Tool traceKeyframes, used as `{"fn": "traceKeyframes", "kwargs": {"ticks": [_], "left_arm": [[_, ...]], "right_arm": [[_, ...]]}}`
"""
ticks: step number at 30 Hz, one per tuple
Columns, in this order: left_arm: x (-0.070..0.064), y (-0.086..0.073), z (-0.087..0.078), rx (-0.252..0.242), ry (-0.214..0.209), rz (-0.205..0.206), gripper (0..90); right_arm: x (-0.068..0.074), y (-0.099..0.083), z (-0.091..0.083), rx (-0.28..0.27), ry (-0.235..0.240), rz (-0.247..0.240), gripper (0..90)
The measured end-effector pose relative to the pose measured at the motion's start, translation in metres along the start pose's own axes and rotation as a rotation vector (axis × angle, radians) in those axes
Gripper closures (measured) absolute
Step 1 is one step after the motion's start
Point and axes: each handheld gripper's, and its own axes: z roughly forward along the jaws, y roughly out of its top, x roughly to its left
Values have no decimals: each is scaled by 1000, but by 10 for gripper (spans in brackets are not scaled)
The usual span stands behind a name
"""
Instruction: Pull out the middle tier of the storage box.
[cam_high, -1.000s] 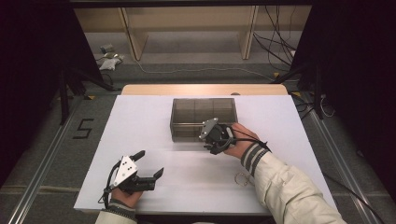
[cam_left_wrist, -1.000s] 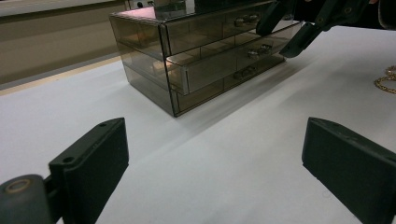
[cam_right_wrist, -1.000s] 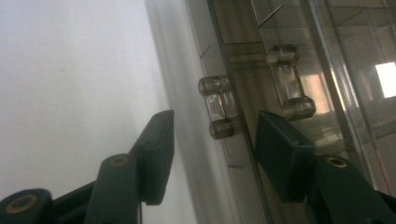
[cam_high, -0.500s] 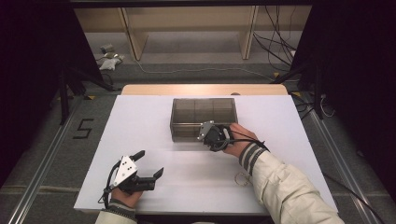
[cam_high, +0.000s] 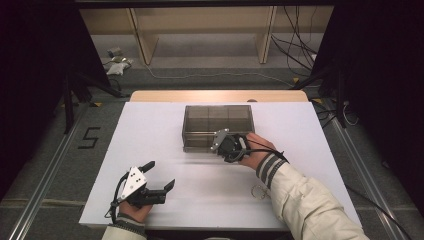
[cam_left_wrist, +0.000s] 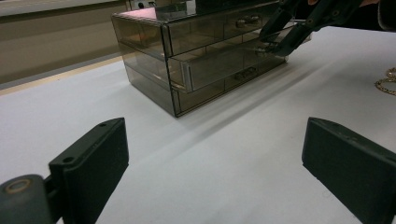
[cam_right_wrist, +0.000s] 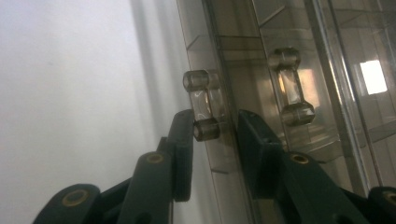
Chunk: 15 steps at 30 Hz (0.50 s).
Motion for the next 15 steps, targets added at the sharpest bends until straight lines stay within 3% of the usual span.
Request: {"fn": "traceKeyframes", "kwargs": {"ticks": [15], "left_arm": [[0,0,0,0,-2,-2,68]], "right_arm": [[14,1,-10,8,39,-18,688]]}}
